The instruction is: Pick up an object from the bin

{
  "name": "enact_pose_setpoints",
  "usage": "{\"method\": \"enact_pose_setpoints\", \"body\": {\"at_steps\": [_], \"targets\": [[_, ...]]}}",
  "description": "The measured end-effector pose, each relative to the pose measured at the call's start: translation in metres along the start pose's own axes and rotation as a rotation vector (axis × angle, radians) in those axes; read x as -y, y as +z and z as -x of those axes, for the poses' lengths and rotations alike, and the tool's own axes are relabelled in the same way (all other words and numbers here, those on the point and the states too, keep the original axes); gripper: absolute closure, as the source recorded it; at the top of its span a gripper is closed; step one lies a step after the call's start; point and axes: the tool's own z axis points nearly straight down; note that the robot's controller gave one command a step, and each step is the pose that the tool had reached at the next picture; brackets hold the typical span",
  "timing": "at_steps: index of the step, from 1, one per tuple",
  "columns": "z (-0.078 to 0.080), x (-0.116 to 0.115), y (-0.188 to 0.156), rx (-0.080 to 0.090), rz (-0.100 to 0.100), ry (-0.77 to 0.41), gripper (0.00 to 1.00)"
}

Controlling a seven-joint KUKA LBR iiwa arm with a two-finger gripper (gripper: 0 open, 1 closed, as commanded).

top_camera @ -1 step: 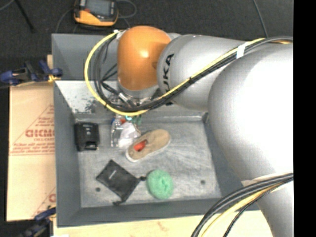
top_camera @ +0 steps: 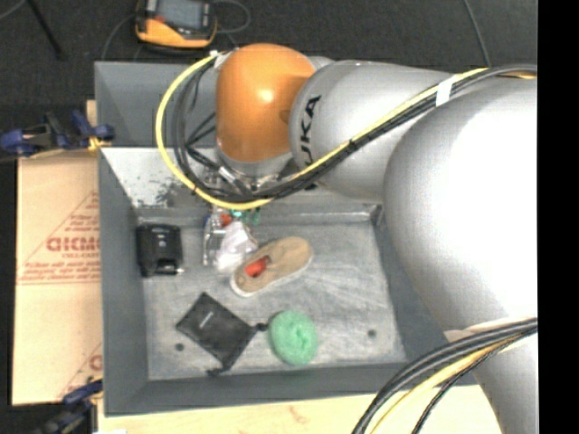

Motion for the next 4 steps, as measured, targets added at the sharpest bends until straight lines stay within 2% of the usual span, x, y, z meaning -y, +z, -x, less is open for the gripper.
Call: {"method": "enact_pose_setpoints", "body": {"at_steps": [1,2,3,4], "targets": [[0.004,0.052,0.046,0.007,0.0,-0.035,0.0],[0.006,0.055,0.069,0.008,-0.001,-0.052,1.0],[0.006,0.055,0.069,0.008,0.0,-0.051,1.0],[-0.016,0.07,0.031,-0.005,-0.003,-0.082,1.0]]}}
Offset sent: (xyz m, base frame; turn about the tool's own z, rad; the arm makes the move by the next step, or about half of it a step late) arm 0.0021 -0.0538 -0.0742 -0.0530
